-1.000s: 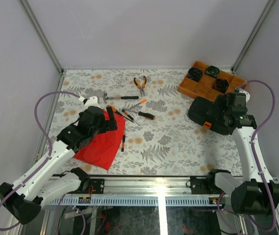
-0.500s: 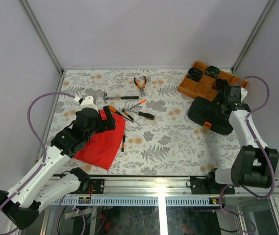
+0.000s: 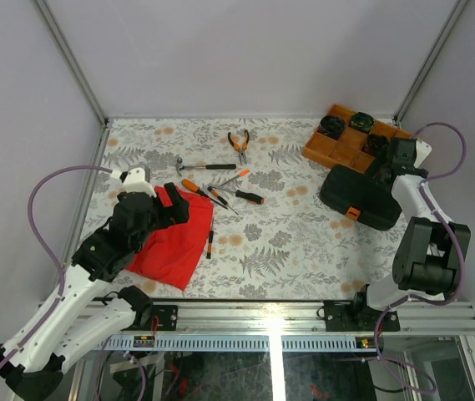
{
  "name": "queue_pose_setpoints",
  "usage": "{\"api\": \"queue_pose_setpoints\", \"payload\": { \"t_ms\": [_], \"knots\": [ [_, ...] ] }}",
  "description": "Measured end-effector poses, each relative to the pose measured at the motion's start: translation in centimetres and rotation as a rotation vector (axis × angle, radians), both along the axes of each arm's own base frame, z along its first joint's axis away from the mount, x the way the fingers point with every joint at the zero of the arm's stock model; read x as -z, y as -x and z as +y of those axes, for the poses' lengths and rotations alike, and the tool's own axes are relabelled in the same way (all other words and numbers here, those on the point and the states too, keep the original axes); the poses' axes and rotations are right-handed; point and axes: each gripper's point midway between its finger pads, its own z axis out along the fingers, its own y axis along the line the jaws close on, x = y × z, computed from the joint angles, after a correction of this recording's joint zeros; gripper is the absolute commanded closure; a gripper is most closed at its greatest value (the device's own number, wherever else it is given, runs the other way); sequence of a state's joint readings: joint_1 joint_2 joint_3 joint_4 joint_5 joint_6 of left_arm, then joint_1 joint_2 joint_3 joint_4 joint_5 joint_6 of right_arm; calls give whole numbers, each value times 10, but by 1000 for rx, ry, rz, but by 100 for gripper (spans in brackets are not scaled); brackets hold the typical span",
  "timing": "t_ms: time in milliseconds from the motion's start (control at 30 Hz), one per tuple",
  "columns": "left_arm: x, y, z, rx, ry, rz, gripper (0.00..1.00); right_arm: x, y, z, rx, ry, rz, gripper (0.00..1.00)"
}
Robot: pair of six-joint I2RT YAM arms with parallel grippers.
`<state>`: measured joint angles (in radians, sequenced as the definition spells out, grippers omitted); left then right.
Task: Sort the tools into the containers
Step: Move the storage box to the center of the board.
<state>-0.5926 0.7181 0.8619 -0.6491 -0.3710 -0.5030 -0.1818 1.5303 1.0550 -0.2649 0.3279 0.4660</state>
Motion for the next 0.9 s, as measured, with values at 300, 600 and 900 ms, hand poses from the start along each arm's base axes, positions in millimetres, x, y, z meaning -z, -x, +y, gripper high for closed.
{"api": "queue_pose_setpoints", "payload": {
  "t_ms": [300, 600, 900],
  "knots": [
    [13, -6, -5, 4, -31, 44, 0, 8, -1, -40, 60, -5, -14, 1],
    [15, -7, -6, 6, -32, 48, 0, 29, -17, -50, 15, -129, -69, 1],
    [19, -9, -7, 7, -41, 61, 0, 44, -42, -46, -80, -179, -119, 1]
  ]
}}
